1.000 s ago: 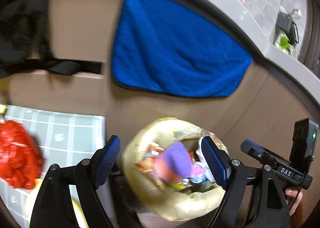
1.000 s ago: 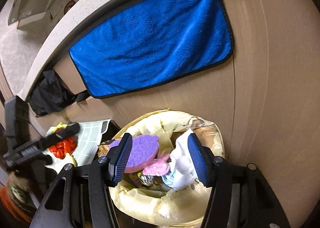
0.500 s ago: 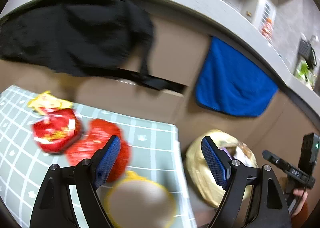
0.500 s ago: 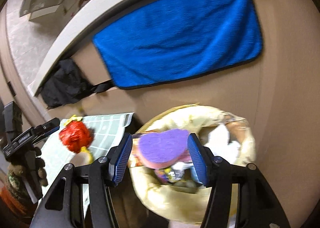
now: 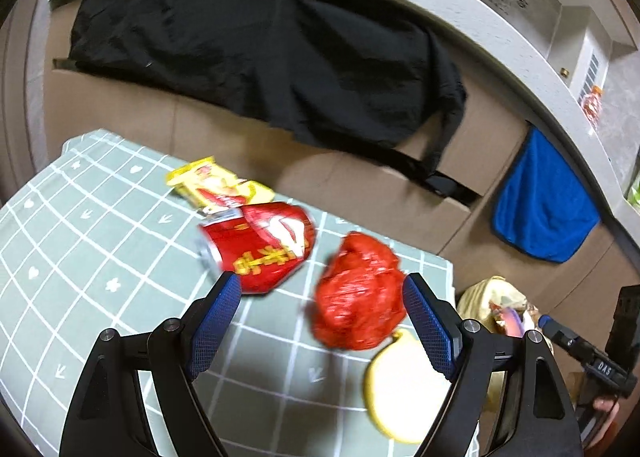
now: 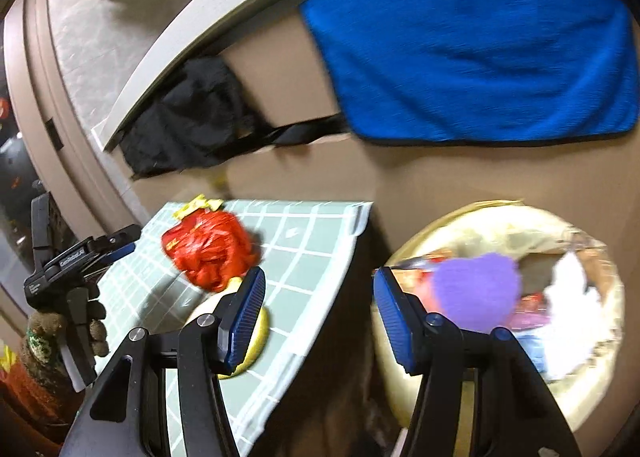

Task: Collect trash
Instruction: 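Lower the left tool onto the yellow Nabati wafer wrapper and close it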

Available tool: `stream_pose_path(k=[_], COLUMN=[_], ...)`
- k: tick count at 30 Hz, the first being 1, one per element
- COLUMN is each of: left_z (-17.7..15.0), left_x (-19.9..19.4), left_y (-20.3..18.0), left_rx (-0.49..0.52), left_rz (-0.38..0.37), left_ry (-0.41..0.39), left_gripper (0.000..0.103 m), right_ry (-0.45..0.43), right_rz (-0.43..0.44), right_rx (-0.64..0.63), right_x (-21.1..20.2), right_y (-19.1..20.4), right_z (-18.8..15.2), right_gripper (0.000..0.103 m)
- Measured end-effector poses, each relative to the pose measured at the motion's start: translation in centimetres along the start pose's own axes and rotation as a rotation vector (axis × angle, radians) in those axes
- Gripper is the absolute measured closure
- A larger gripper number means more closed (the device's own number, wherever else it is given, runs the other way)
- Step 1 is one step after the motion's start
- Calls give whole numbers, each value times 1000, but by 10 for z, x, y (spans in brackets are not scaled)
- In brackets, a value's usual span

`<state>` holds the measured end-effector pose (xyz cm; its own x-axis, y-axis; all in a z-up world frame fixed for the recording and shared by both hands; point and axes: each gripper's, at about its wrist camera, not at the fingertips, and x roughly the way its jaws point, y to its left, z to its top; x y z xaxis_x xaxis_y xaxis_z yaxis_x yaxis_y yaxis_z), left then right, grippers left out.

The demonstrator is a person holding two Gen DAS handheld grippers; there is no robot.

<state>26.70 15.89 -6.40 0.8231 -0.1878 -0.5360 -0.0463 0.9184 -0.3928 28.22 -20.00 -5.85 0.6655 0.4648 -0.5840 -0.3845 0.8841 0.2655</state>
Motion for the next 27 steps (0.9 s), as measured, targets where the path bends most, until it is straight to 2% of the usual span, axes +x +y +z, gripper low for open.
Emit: stream_pose_path(k=[7,10,14,16,18,20,22,27], left_z=[-2,1,8,20,38,62,88,120], left_x=[7,19,32,39,49,63,86,138], left_y=[39,51,61,67,75,83,93,114], left_rx=[-69,-96,-94,-102,-105,-72,-28,3], left_rz=[19,17,11,-11,-65,-82,-55,67], left_ry=[25,60,86,86,87,90,118,176], left_gripper=[20,20,20,20,20,20,20,20], right_ry=[74,105,137,148,165,180,181,198], right_rz=[29,42,49,49,48,42,40,13], right_rx=[-80,-102,-121,-128,-127,-122,-122,-95], right_x=[32,42,52,56,61,63,63,70], right_y=[45,58,69,72,73,71,71,64], right_z=[-7,-12,-18,-22,-24,-27,-27,-29], right_gripper=[49,49,49,49,49,49,49,49])
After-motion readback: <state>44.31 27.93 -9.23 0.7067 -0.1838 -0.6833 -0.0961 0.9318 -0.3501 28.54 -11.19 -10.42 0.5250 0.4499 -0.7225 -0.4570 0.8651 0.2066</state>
